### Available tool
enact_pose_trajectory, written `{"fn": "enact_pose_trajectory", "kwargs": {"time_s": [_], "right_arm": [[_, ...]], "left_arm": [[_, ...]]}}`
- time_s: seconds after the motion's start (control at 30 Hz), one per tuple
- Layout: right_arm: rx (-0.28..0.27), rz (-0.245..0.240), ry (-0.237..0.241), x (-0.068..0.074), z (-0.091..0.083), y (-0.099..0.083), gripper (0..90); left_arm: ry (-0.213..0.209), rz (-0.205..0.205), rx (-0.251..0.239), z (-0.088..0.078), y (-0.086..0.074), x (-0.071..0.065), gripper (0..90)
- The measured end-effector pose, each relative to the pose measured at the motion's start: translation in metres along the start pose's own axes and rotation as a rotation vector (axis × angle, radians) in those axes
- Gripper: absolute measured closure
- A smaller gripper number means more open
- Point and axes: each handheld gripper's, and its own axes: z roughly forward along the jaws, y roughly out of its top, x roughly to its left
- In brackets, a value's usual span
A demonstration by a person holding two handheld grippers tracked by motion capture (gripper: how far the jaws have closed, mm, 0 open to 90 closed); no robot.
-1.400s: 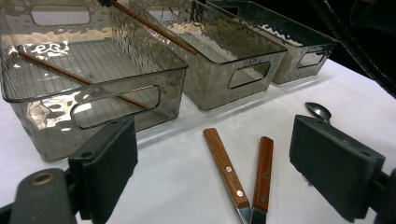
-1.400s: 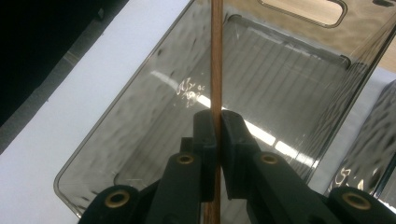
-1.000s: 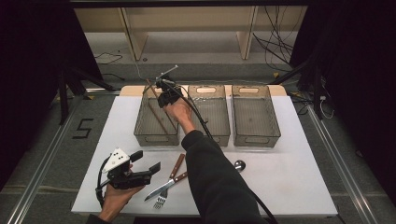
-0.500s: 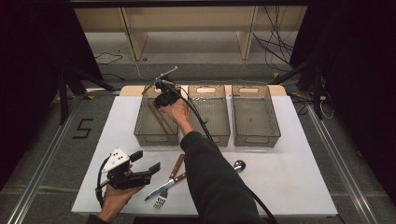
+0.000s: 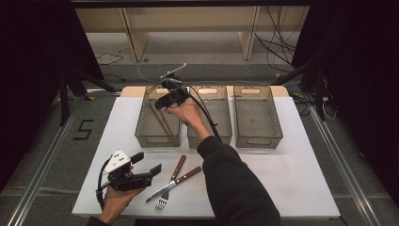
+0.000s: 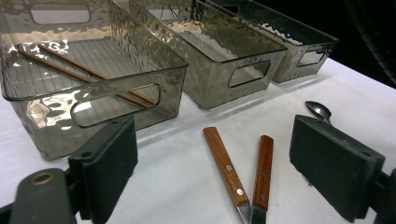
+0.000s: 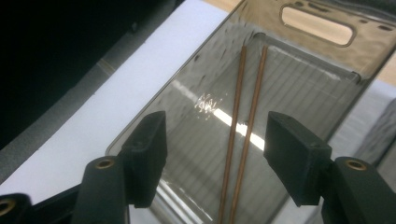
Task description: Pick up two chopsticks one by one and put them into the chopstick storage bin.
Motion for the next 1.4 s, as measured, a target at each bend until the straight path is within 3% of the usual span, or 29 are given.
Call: {"fn": "enact_pose_trajectory", "kwargs": {"time_s": [0.53, 1.0, 1.4], "right_arm": [[-0.09, -0.081, 0.069, -0.006, -0.068, -0.051, 34.3], [-0.123, -0.128, 0.098, -0.004, -0.106, -0.103, 32.4], [-0.102, -0.145, 0.09, -0.014, -0.119, -0.156, 32.0]], "left_arm": [[0.005, 0.002, 0.009, 0.001, 0.0, -0.001, 14.9], [0.01, 0.004, 0.011, 0.002, 0.0, -0.001, 14.9], [0.011, 0.004, 0.012, 0.002, -0.001, -0.001, 14.9]]}}
